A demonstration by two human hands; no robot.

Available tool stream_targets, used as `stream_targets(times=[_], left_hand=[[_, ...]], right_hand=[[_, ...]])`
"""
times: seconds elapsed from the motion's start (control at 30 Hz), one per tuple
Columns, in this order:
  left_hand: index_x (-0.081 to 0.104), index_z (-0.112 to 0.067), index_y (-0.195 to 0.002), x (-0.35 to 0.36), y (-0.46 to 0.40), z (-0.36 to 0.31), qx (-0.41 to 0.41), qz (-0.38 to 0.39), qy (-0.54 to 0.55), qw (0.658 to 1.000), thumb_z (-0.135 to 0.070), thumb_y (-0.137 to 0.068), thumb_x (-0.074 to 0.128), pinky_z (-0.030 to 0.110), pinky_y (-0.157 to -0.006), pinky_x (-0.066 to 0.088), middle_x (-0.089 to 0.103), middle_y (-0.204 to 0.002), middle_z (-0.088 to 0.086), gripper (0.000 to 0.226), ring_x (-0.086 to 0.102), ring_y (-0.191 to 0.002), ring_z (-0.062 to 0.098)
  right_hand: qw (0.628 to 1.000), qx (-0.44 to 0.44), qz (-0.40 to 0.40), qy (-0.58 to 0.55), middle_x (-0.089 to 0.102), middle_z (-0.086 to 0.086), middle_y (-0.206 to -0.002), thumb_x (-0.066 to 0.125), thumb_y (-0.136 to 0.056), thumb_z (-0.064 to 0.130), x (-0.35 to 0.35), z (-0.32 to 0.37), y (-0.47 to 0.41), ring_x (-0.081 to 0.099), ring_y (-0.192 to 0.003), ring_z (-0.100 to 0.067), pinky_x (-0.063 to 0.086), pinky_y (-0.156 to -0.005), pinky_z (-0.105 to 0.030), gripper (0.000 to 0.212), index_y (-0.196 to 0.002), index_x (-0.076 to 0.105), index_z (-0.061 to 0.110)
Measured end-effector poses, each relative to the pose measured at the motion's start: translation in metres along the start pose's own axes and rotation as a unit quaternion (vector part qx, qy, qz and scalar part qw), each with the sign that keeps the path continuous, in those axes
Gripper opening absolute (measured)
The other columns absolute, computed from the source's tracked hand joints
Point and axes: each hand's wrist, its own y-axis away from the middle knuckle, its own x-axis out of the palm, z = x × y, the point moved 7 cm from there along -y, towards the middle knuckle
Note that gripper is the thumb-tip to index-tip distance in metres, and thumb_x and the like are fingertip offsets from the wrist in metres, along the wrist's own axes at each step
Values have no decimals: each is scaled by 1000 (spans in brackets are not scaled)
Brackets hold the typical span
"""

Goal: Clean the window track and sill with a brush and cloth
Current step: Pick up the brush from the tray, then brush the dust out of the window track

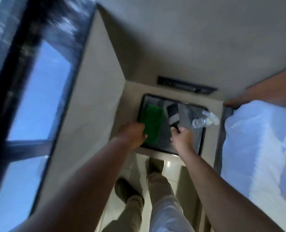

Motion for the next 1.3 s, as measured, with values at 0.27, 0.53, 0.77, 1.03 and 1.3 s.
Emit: stream_targets(times=[0.27, 0.53, 0.77, 1.03, 1.3], left_hand=[[44, -24, -140, -167, 174, -4, 92, -318, 126, 935, -42, -90, 55, 35, -95, 49, 55, -135, 6, 55, 57, -117, 29], [52, -18, -136, -158, 285, 69, 74, -419, -17, 905, -35, -90, 54, 38, -103, 46, 54, -138, 9, 49, 54, -124, 30], [65, -28, -125, -122, 278, 126, -5, -367, -139, 920, -53, -70, 74, 26, -86, 56, 65, -130, 3, 62, 61, -121, 19], [6, -19, -155, -114, 255, 141, -44, -351, -78, 932, -65, -96, 15, 40, -120, -8, -1, -164, 10, 76, -10, -150, 23], [3, -23, -155, -113, 250, 158, -68, -306, -5, 950, -74, -90, 21, 47, -121, 11, -8, -163, 9, 84, -11, -150, 23]], right_hand=[[933, -193, -87, -292, 63, -22, -77, 57, -96, 3, -91, 180, 145, 59, -36, -8, 45, -32, -21, 24, -110, 45, 18], [866, -303, 141, -371, 70, -20, -94, 36, -100, 5, -77, 309, 277, 73, -84, -22, 63, -59, -34, 26, -92, 59, 14], [861, -441, 144, -207, 72, -21, -76, 62, -95, 12, -40, 374, 314, 67, -57, -22, 56, -47, -29, 11, -84, 61, 14], [815, -503, 289, -11, 74, -1, -68, 60, -95, 17, 46, 432, 330, 67, -58, -12, 56, -52, -25, 17, -95, 75, 24], [745, -432, 499, 98, 74, -14, -85, 56, -96, 2, 123, 425, 341, 70, -75, -22, 62, -69, -31, 20, -103, 73, 10]])
